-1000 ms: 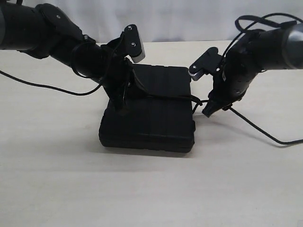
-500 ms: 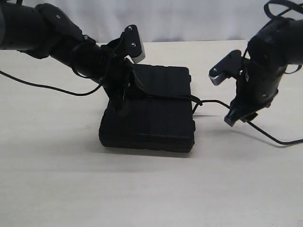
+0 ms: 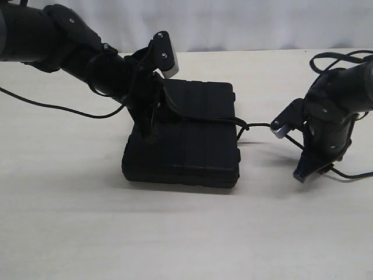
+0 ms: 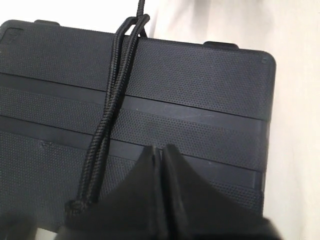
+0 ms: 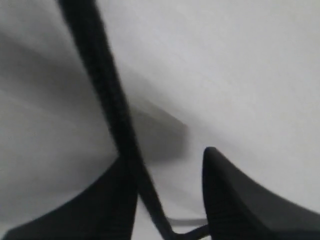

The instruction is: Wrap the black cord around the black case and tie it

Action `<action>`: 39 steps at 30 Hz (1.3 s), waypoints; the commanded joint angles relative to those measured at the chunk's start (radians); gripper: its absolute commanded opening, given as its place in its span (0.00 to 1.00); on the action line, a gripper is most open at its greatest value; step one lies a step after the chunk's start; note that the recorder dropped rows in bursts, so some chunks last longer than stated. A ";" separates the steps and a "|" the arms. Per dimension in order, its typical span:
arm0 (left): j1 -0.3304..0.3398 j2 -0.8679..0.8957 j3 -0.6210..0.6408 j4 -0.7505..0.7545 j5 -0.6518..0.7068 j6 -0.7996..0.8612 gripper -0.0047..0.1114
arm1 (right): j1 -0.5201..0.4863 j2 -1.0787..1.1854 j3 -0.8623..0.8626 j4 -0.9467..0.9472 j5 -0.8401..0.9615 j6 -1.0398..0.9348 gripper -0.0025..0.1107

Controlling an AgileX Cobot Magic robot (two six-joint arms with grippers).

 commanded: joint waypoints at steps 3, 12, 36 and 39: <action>-0.001 0.001 0.001 -0.014 -0.012 -0.001 0.04 | -0.003 0.018 0.003 -0.314 -0.005 0.149 0.06; -0.001 0.001 0.001 -0.014 -0.019 -0.001 0.04 | -0.005 0.020 0.003 -0.474 -0.065 0.166 0.16; -0.001 -0.608 0.387 -0.144 -0.569 -0.286 0.04 | 0.394 -0.637 -0.090 -0.147 0.011 0.350 0.06; -0.001 -0.813 0.449 -0.155 -0.597 -0.305 0.04 | 0.394 -0.766 -0.090 0.035 -0.091 0.340 0.06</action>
